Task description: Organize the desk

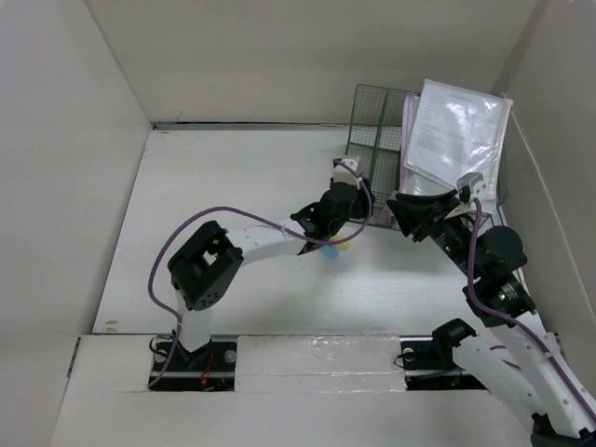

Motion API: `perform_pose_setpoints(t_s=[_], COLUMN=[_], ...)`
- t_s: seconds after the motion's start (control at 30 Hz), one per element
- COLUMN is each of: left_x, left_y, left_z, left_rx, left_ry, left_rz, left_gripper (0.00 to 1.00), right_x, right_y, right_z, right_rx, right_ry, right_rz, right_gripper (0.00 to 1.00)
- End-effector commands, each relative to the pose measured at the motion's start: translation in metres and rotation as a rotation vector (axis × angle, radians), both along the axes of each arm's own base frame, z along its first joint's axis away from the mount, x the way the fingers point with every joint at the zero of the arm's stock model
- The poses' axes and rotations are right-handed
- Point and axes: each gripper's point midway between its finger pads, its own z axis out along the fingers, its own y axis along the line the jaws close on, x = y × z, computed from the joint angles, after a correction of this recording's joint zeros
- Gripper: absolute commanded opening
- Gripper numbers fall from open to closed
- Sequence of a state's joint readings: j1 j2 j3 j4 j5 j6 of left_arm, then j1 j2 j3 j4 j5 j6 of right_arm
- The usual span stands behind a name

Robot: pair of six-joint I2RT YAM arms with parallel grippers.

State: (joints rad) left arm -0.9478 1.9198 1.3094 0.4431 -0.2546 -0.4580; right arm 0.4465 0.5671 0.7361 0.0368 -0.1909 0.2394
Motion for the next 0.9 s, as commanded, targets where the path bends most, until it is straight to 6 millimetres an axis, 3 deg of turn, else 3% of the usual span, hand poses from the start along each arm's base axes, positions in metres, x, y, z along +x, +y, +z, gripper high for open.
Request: perform_pose_setpoints(t_s=[0.0, 0.07, 0.13, 0.17, 0.2, 0.3, 0.33, 0.43, 0.53, 0.73, 0.87], left_x=[0.006, 0.003, -0.009, -0.01, -0.015, -0.031, -0.033, -0.046, -0.05, -0.053, -0.06], left_y=[0.034, 0.05, 0.065, 0.066, 0.074, 0.087, 0.105, 0.121, 0.122, 0.116, 0.126], left_z=[0.068, 0.081, 0.06, 0.065, 0.043, 0.003, -0.02, -0.061, -0.079, -0.097, -0.109], left_rx=[-0.146, -0.165, -0.132, -0.139, -0.088, -0.013, 0.075, 0.156, 0.204, 0.246, 0.277], left_ry=[-0.11, -0.125, -0.072, -0.076, -0.037, 0.048, 0.085, 0.187, 0.239, 0.295, 0.337], left_rz=[0.158, 0.203, 0.228, 0.228, 0.236, 0.299, 0.364, 0.431, 0.443, 0.438, 0.468], left_gripper=[0.44, 0.45, 0.44, 0.44, 0.43, 0.43, 0.43, 0.42, 0.42, 0.42, 0.41], right_x=[-0.003, -0.002, -0.002, -0.002, -0.002, -0.001, -0.002, -0.002, -0.001, 0.001, 0.001], right_y=[0.003, 0.003, 0.003, 0.003, 0.003, 0.004, 0.003, 0.004, 0.005, 0.006, 0.006], right_z=[0.012, 0.011, 0.012, 0.012, 0.011, 0.01, 0.011, 0.011, 0.011, 0.009, 0.008], right_rx=[0.016, 0.015, 0.017, 0.016, 0.015, 0.013, 0.016, 0.015, 0.017, 0.014, 0.013], right_ry=[-0.053, -0.05, -0.05, -0.051, -0.05, -0.047, -0.049, -0.05, -0.048, -0.041, -0.041], right_rz=[0.016, 0.016, 0.016, 0.016, 0.017, 0.017, 0.018, 0.022, 0.026, 0.024, 0.026], right_gripper=[0.36, 0.36, 0.37, 0.37, 0.37, 0.36, 0.37, 0.37, 0.37, 0.36, 0.36])
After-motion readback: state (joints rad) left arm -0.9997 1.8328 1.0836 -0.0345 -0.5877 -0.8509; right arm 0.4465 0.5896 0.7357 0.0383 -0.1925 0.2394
